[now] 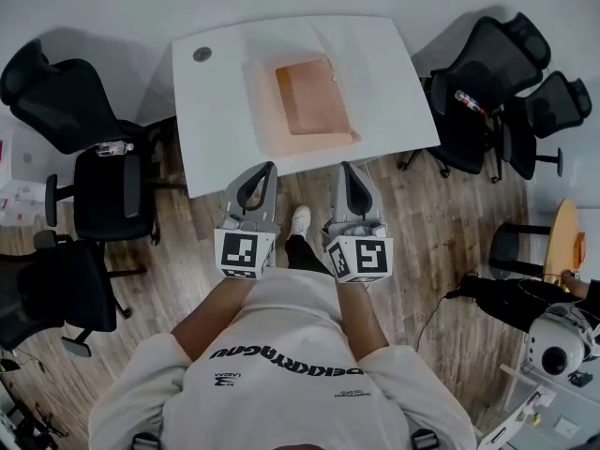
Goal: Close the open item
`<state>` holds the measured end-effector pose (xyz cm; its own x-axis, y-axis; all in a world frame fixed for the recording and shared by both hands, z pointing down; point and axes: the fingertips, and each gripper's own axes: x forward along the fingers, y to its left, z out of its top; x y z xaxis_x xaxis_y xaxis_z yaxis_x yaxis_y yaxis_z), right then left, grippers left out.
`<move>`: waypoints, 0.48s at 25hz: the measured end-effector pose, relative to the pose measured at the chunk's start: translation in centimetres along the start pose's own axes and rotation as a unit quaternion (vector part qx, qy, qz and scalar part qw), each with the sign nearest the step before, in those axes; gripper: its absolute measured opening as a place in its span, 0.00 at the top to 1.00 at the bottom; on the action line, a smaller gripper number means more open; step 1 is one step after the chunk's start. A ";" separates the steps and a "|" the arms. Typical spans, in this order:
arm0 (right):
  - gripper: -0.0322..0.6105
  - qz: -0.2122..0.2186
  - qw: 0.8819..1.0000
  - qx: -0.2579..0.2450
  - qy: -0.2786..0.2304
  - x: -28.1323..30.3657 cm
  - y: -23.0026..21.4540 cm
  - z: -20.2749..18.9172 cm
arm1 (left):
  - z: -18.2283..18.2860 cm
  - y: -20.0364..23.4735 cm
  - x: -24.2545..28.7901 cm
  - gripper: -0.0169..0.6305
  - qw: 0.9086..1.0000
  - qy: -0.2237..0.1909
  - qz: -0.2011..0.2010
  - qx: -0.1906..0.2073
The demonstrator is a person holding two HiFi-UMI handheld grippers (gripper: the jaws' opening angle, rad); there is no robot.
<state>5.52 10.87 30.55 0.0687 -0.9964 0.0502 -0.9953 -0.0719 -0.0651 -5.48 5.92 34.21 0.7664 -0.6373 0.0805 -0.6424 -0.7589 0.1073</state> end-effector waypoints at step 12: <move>0.95 0.031 0.999 0.011 0.012 6.1 -4.6 -0.5 | 0.2 0.9 6.4 0.97 0.999 0.009 0.038 0.000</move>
<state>10.45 5.11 31.62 0.0043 -0.9976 0.0691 -0.9959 -0.0105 -0.0901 -1.17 1.16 34.66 0.7160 -0.6900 0.1062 -0.6981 -0.7089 0.1009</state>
